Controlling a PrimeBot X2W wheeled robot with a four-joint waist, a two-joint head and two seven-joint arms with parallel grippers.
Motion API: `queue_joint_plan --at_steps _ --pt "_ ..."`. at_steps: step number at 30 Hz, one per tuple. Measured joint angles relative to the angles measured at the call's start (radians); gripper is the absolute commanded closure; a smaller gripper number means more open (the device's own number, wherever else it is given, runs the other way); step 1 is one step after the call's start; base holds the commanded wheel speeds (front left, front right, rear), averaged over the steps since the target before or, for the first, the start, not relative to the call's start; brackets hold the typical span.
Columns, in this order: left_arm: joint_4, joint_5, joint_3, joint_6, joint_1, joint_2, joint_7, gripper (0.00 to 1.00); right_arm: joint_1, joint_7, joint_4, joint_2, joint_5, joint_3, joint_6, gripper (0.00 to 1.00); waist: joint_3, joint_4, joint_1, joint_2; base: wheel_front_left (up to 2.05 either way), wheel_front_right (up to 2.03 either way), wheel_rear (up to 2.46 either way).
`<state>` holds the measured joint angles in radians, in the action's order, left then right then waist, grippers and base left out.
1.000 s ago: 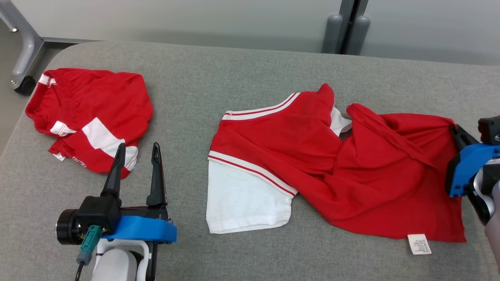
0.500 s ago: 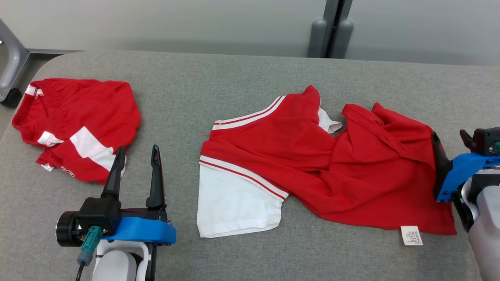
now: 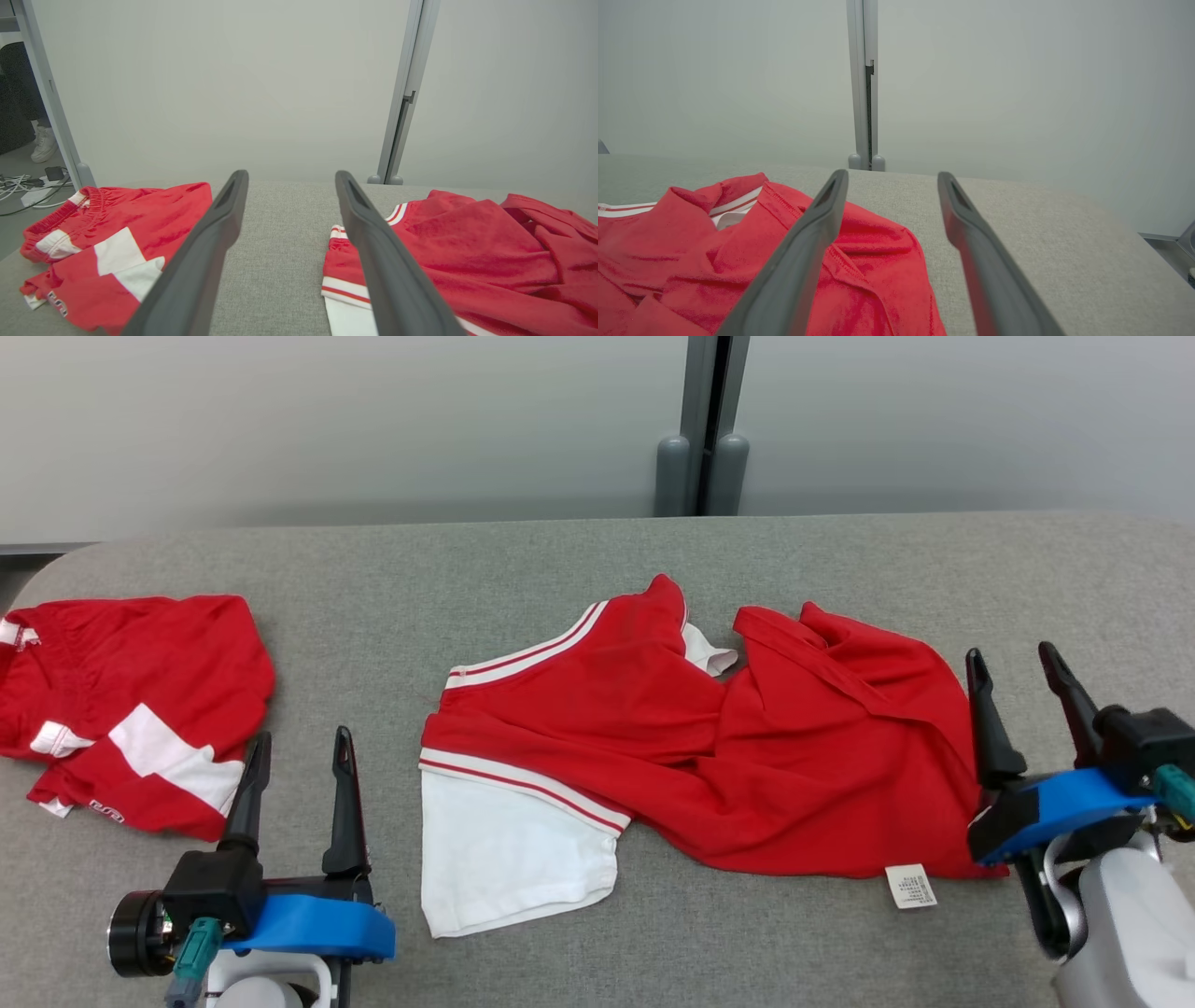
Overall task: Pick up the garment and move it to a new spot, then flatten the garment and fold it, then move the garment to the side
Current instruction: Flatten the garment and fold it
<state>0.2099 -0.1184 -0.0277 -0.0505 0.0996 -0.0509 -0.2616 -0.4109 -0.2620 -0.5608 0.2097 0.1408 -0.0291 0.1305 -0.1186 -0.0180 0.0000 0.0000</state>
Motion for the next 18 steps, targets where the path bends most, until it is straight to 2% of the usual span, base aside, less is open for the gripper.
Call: queue_joint_plan --at_steps 4,8,18 --pt "-0.001 0.006 0.014 -0.003 -0.019 0.000 0.000 0.00 0.115 0.000 0.159 -0.064 -0.025 -0.009 0.000 0.00 0.014 0.016 0.0000 0.0000 0.00 0.00 0.00" --pt "-0.002 0.013 0.017 -0.005 -0.029 0.000 0.000 0.00 0.209 0.000 0.266 -0.112 -0.044 -0.016 0.000 0.00 0.018 0.025 -0.0001 0.0000 0.00 0.00 0.00" --pt "0.004 0.016 0.014 -0.007 -0.040 0.000 0.000 0.00 0.363 0.015 0.408 -0.155 -0.094 -0.055 0.000 0.00 0.030 0.018 -0.0001 0.0000 0.00 0.00 0.00"
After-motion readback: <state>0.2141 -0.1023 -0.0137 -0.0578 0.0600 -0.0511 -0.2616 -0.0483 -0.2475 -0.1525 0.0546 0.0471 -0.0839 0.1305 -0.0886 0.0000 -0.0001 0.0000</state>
